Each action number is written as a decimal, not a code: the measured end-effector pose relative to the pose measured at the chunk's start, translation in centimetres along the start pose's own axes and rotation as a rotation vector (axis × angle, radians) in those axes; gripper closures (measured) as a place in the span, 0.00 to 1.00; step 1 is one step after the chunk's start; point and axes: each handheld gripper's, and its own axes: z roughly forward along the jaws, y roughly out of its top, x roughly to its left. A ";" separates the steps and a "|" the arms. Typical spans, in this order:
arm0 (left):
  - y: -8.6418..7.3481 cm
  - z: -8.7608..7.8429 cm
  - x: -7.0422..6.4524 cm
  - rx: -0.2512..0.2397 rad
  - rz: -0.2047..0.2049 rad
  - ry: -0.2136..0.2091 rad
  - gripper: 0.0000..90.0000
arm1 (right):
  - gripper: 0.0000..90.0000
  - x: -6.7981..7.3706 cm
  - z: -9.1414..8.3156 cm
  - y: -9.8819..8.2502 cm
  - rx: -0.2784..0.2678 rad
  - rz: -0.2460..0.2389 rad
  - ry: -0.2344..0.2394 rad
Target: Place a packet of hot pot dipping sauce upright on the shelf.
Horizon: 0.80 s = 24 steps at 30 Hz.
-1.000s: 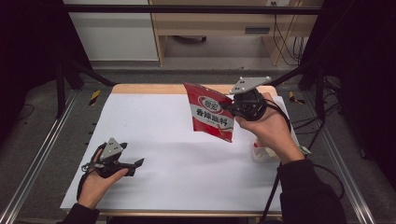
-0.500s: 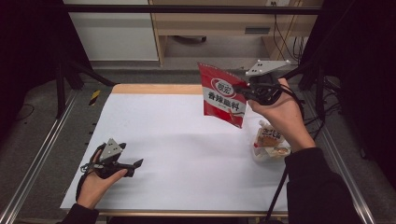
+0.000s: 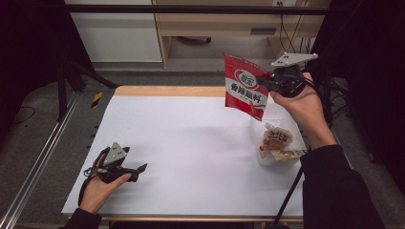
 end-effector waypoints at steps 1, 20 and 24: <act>0.0 0.0 0.0 0.000 -0.001 0.000 0.09 | 1.00 -0.3 0.0 -0.2 -0.003 0.004 -0.004; -0.1 0.2 -0.1 0.016 0.009 -0.003 0.08 | 1.00 -4.8 -0.4 -5.1 0.013 0.109 -0.054; -0.1 0.2 -0.1 0.015 0.008 -0.002 0.08 | 1.00 -5.3 -1.2 -5.9 0.014 0.124 -0.058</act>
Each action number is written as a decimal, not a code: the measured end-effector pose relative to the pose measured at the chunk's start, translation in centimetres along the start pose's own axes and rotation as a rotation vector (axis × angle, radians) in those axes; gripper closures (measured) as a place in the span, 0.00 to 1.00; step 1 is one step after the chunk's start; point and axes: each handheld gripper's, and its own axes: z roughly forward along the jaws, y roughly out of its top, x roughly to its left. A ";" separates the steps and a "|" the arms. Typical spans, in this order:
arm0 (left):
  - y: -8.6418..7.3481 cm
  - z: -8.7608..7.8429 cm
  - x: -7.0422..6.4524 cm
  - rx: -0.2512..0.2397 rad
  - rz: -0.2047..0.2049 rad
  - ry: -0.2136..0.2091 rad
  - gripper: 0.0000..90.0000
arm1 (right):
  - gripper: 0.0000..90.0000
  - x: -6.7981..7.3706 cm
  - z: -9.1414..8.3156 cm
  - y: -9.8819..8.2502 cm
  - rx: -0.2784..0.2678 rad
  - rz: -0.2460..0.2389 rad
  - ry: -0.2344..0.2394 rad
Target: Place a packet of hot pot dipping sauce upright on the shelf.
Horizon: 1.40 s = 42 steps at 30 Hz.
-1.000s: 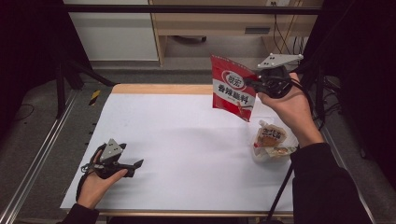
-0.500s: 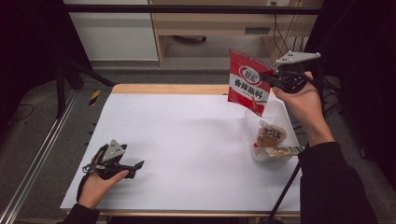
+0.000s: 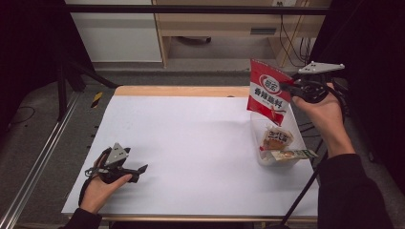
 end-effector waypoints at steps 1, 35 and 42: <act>0.0 0.0 0.0 0.000 0.000 0.000 0.08 | 1.00 -0.2 -0.2 -0.2 -0.002 0.004 -0.001; 0.0 0.2 -0.2 0.011 0.007 -0.009 0.08 | 1.00 -2.3 1.8 -6.1 0.062 0.099 -0.012; 0.0 0.1 -0.2 0.013 0.009 -0.011 0.08 | 0.99 -2.8 1.1 -7.3 0.078 0.118 -0.016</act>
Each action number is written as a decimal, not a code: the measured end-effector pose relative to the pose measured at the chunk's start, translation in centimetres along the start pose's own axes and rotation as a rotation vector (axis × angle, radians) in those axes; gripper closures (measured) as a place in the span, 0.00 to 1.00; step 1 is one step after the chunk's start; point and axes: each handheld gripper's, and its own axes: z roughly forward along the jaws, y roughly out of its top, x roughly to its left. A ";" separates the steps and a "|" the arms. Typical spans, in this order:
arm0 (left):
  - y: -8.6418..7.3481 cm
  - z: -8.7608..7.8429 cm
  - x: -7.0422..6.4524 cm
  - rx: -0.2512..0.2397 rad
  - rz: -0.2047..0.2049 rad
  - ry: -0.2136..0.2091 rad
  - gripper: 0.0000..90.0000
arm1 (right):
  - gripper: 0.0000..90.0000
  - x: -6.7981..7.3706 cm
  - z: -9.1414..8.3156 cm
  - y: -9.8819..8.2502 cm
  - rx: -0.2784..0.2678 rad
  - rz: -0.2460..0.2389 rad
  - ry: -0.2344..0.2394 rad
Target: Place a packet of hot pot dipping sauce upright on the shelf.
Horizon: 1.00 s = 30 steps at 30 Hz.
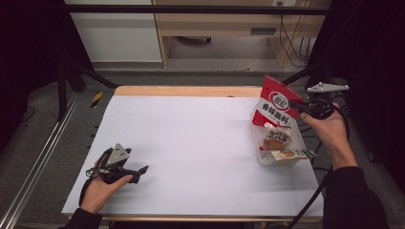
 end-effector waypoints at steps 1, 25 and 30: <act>0.0 0.0 0.0 0.001 0.002 0.000 0.08 | 0.99 -0.1 -0.1 -0.1 0.004 -0.003 -0.003; 0.0 -0.2 0.0 -0.003 -0.001 0.000 0.08 | 0.48 -0.3 -2.3 -0.8 -0.005 0.017 -0.125; 0.0 -0.3 0.0 -0.004 0.000 -0.002 0.08 | 0.37 0.4 -3.2 0.1 -0.040 -0.005 -0.148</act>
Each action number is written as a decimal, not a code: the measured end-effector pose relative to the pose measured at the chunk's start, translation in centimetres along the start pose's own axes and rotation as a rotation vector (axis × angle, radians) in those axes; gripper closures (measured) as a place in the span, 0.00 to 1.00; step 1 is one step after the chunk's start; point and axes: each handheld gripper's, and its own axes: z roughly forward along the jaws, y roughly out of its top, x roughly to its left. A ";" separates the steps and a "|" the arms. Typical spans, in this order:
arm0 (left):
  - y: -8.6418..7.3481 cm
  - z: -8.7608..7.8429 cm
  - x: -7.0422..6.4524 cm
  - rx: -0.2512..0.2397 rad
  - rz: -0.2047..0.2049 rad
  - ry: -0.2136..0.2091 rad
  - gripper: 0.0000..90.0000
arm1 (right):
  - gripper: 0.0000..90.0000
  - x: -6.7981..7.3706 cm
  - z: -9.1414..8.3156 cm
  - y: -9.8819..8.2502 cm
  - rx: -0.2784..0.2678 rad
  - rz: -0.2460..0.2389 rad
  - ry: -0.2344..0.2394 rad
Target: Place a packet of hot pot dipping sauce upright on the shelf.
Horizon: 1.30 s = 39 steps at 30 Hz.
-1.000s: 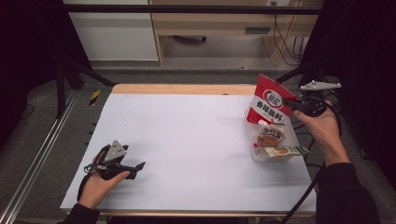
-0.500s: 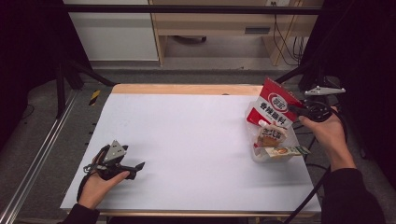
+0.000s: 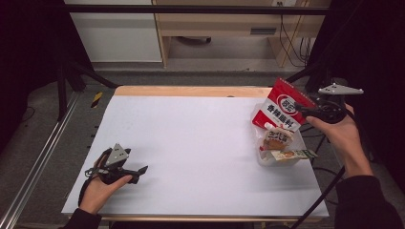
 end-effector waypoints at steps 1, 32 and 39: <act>0.0 0.0 0.0 0.000 0.001 0.000 0.09 | 0.36 0.2 -0.2 0.2 -0.001 -0.008 -0.006; -0.1 -0.2 0.3 -0.006 -0.025 0.028 0.05 | 0.16 15.7 -3.2 1.1 -0.025 -0.130 0.152; -0.2 -0.5 0.8 -0.015 -0.056 0.044 0.03 | 0.11 19.4 -1.9 -1.5 0.005 -0.098 0.204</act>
